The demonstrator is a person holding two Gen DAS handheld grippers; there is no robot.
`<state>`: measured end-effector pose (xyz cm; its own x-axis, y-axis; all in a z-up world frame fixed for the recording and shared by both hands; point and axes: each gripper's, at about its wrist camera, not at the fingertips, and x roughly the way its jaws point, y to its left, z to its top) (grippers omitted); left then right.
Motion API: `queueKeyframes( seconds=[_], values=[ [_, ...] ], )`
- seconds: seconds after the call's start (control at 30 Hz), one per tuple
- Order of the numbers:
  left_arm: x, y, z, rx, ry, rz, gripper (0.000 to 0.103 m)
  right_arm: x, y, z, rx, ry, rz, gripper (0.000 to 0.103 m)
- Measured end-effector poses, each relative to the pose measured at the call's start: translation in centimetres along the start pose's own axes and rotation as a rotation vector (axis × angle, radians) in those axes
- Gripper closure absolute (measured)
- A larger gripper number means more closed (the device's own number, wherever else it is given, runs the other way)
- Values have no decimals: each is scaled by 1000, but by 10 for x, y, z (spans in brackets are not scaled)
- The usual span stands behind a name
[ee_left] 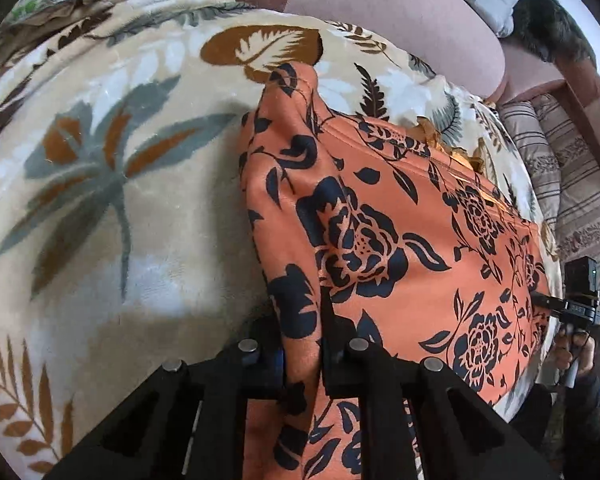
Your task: Fold small clothes
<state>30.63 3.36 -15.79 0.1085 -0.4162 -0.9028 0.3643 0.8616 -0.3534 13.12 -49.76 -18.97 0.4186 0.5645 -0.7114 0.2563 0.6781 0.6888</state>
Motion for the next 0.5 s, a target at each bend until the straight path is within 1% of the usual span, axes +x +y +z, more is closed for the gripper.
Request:
queueKeyframes(
  seconds=[0.07,0.13,0.17,0.27,0.3,0.33,0.4,0.43,0.47,0.5],
  values=[
    [-5,-2,-1,-7,-14,8,91,-1,5,0,-19,-6,-2,79],
    [-13,-5,-3,-10,-37,18,91,-10,13,0,-39,-25,5,81],
    [-25,-8,-5,-18,-65,15,91,-19,17,-1,-56,-43,11,82],
    [-57,-21,-7,-24,-146,-6,91,-40,48,4,-122,-97,42,83],
    [-76,-29,-13,-23,-189,-17,91,-47,59,6,-144,-110,54,83],
    [-96,-36,-21,-17,-241,-7,91,-56,75,9,-179,-127,64,83],
    [-126,-47,-36,-22,-313,0,91,-68,94,11,-224,-142,85,83],
    [-137,-49,-44,-33,-336,-1,91,-74,102,11,-246,-145,93,83],
    [-149,-48,-60,-49,-360,9,91,-78,108,12,-266,-147,85,83],
    [-151,-47,-68,-60,-366,19,91,-78,109,13,-279,-141,64,83]
  ],
)
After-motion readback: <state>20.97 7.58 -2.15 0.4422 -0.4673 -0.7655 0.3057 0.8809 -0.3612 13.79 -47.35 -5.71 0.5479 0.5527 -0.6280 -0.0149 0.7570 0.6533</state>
